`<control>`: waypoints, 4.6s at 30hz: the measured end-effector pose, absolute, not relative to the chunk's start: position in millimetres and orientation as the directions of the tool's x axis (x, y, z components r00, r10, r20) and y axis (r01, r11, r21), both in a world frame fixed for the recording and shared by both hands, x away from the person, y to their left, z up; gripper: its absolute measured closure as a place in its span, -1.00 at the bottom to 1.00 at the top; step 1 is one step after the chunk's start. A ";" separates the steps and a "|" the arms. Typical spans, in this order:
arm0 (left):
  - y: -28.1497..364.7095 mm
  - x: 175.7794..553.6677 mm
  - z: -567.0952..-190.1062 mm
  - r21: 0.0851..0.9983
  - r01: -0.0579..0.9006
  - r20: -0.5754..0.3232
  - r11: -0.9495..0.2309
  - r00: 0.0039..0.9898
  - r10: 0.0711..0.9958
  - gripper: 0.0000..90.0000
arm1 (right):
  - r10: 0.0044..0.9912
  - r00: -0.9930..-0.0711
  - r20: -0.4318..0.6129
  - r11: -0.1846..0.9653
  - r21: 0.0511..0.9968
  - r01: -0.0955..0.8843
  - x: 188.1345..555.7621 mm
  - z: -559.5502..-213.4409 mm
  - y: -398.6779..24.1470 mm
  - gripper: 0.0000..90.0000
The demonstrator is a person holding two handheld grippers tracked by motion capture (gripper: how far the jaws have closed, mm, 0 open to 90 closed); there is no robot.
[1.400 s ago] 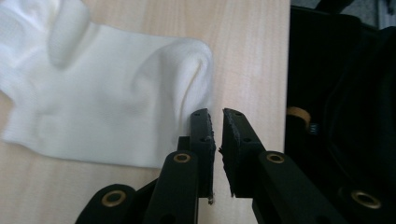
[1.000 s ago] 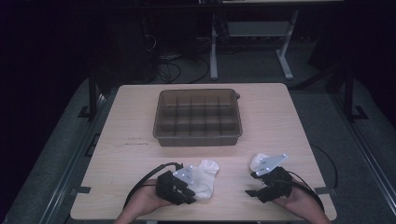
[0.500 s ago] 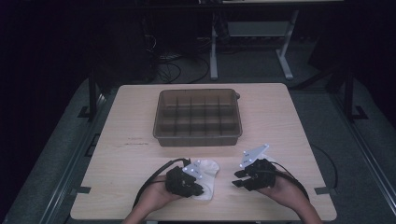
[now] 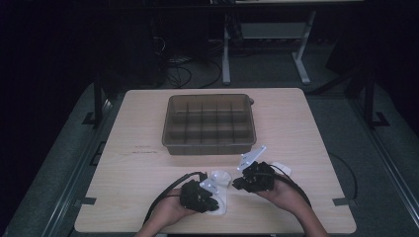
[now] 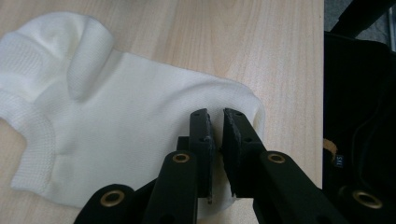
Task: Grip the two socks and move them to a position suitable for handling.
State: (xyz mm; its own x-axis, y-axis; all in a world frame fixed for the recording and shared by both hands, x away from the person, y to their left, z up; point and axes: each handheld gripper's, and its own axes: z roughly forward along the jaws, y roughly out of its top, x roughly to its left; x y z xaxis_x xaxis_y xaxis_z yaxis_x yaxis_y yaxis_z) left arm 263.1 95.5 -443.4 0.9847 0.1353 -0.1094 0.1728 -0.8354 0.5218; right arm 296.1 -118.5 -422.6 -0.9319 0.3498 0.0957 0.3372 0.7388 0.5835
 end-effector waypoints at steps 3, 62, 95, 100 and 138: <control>100.0 260.5 -437.2 0.545 0.175 -0.109 -0.820 0.984 0.138 0.81 | 0.340 -0.936 0.095 0.749 0.575 0.331 300.5 -423.0 -106.9 0.87; 95.6 254.5 -449.8 0.560 0.165 -0.136 -0.812 0.985 0.106 0.75 | 0.368 -0.924 0.108 0.789 0.489 0.371 349.2 -449.3 -83.4 0.89; 116.4 262.7 -425.4 0.594 0.215 -0.106 -0.775 0.976 0.189 0.47 | 0.433 -0.899 0.070 0.765 0.500 0.407 325.6 -408.9 -159.7 0.55; 118.8 263.9 -425.4 0.593 0.221 -0.107 -0.774 0.975 0.197 0.46 | 0.457 -0.887 0.061 0.761 0.490 0.425 323.9 -407.8 -175.2 0.55; 129.3 268.0 -427.6 0.588 0.254 -0.122 -0.768 0.967 0.226 0.42 | 0.553 -0.827 0.103 0.735 0.407 0.542 302.4 -433.9 -243.6 0.93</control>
State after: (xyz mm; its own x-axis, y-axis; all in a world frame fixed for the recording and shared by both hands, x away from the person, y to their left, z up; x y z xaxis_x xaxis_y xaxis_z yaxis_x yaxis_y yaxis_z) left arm 268.0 129.3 -427.6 0.9665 0.2260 -0.1217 0.2536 -0.7678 0.5883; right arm 302.4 -243.6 -433.9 -0.8270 0.5527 0.1025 0.5418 0.7352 0.4074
